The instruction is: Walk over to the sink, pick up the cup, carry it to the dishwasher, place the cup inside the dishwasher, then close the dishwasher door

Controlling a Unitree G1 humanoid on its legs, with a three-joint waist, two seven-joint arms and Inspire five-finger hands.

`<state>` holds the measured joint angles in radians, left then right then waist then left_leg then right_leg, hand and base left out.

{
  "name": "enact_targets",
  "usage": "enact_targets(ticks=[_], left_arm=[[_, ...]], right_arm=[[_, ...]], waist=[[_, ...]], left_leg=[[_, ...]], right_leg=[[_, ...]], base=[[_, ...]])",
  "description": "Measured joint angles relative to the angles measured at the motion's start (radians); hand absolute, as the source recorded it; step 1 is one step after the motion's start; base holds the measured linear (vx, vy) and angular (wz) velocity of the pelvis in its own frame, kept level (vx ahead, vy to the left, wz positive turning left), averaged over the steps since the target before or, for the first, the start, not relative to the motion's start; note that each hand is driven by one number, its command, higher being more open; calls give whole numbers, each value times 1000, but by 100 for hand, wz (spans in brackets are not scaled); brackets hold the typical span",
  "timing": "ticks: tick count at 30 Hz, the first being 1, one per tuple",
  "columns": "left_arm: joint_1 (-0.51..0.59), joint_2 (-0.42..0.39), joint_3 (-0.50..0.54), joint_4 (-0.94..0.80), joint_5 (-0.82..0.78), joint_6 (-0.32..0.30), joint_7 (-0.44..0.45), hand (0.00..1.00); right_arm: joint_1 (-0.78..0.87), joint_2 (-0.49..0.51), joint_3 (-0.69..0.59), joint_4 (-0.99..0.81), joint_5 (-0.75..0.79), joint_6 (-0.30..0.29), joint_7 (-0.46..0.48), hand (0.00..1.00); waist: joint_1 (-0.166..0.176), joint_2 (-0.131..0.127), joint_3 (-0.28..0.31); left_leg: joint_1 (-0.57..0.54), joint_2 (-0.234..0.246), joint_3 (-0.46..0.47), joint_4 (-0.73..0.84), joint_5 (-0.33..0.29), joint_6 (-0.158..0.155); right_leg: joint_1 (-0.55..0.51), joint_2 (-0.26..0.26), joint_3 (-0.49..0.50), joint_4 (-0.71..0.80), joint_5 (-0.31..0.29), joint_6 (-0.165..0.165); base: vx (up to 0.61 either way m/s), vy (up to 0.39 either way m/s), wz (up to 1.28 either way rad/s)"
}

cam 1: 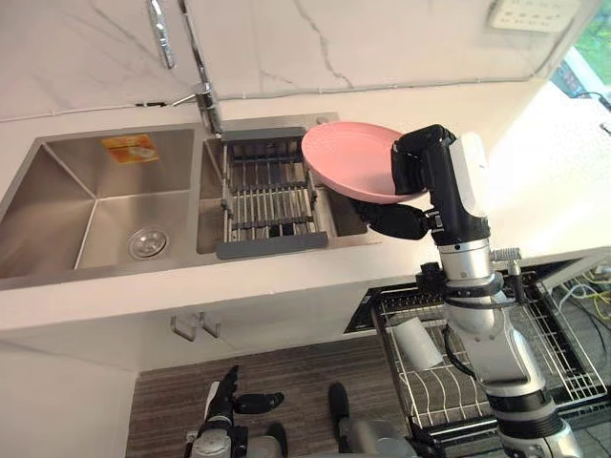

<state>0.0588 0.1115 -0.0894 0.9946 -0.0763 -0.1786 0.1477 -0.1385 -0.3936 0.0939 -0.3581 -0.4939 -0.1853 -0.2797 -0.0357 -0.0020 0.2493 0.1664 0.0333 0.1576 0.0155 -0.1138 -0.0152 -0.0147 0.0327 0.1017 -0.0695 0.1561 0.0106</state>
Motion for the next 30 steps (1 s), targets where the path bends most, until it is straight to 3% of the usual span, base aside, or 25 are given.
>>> enact_targets(ticks=[17,30], left_arm=[[7,-3,-9,37,38,-5,-2,100],[24,-9,-47,39,40,-9,-20,100]], right_arm=[[201,3,-198,-100,-48,-4,-34,0],[309,3,-329,-86,-49,10,-52,0]], waist=[[-63,11,-24],[-121,42,-38]], left_leg=[[13,1,139,-7,-20,-6],[-18,-5,190,-13,-26,-5]], right_leg=[[-44,31,126,0,17,-2],[-103,40,168,9,18,-1]], base=[[8,42,-25],[13,30,-12]])
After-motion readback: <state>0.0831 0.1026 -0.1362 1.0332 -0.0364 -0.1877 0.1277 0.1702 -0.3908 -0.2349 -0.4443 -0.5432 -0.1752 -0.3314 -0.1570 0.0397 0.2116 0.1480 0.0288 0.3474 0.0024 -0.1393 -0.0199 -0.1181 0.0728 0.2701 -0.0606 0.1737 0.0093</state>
